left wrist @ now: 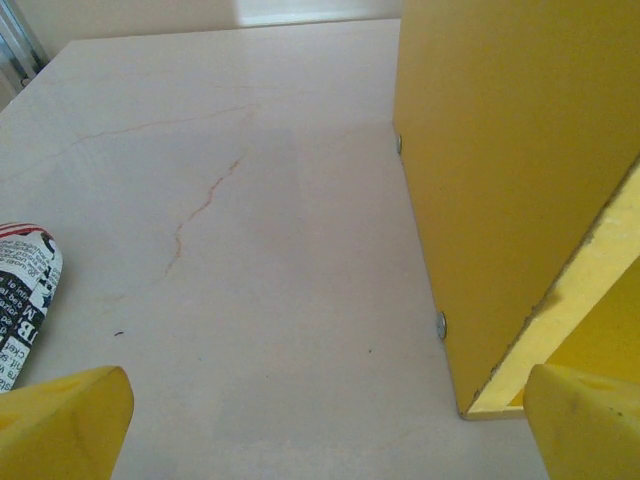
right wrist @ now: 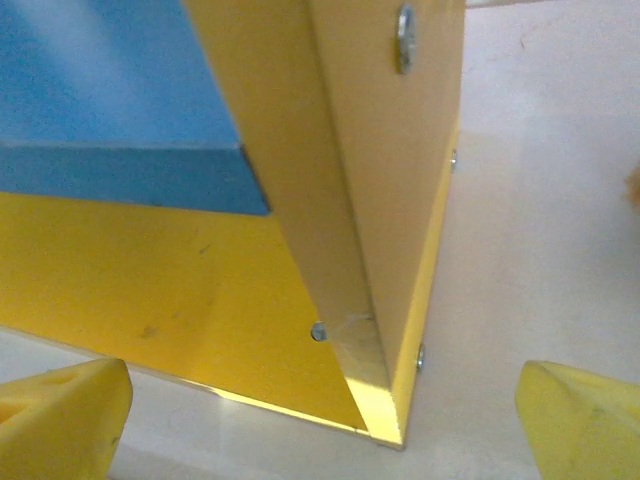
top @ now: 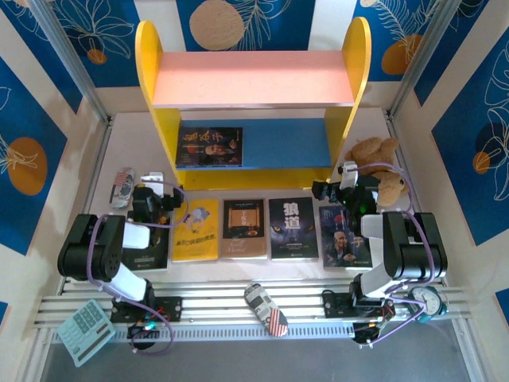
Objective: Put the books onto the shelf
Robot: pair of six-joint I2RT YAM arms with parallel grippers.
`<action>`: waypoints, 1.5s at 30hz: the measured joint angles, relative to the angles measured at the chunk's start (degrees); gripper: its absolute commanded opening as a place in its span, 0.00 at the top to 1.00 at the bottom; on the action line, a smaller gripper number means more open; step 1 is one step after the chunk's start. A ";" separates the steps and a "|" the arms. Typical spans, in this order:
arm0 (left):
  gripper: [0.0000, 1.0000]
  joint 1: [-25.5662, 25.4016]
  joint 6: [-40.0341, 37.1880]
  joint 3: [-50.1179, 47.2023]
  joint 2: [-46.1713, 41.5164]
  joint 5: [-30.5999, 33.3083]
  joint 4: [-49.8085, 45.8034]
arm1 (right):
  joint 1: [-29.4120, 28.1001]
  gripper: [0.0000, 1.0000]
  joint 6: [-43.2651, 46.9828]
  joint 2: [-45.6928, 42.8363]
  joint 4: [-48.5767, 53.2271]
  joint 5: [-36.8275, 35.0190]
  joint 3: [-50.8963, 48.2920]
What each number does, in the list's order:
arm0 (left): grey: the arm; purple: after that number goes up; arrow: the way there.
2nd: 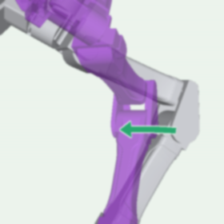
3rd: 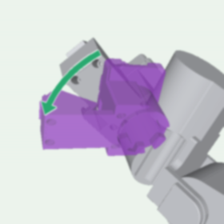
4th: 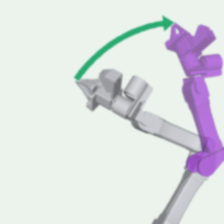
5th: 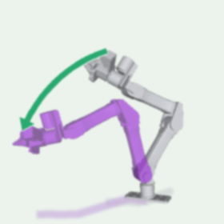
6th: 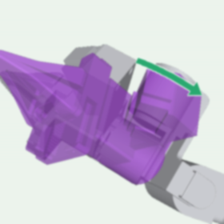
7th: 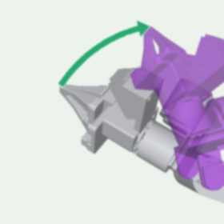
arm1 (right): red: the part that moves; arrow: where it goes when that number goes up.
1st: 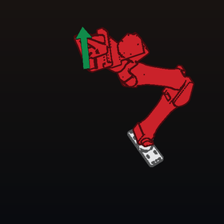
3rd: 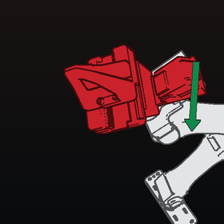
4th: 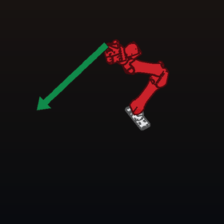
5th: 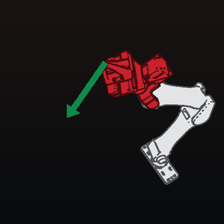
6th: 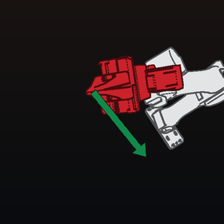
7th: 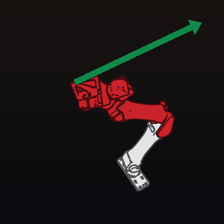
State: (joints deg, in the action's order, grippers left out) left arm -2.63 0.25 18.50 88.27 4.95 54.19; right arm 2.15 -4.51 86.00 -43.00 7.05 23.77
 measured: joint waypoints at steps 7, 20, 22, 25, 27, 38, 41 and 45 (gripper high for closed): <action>0.00 -0.44 1.36 -0.46 -16.04 3.82 -8.07 | -6.23 0.01 2.36 -12.44 9.44 -6.62 0.87; 0.00 -4.42 13.18 4.79 -46.77 11.63 -40.61 | -26.29 0.01 -6.43 -43.95 41.09 -25.18 1.62; 0.00 -6.12 15.06 7.65 -47.34 11.47 -44.96 | -26.32 0.01 -9.86 -46.05 47.56 -27.34 3.17; 0.00 -9.18 18.60 11.69 -45.77 10.21 -49.27 | -26.32 0.01 -14.56 -46.07 57.88 -30.91 7.32; 0.00 -12.17 20.26 14.43 -43.12 9.49 -51.30 | -26.32 0.01 -17.55 -45.13 63.78 -32.68 10.29; 0.00 -32.11 22.34 26.82 -23.26 5.33 -53.77 | -26.29 0.17 -33.86 -35.87 85.57 -34.84 16.61; 0.00 -36.39 22.16 28.83 -19.21 5.11 -53.70 | -25.83 0.26 -38.93 -34.14 89.13 -33.22 16.13; 0.00 -39.39 21.68 32.87 -12.59 4.52 -54.29 | -25.42 0.30 -44.17 -31.41 91.17 -30.29 13.73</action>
State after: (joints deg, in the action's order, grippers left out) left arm -42.02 21.93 51.37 75.68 9.47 -0.10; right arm -23.27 -48.69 54.59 48.16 -23.24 37.50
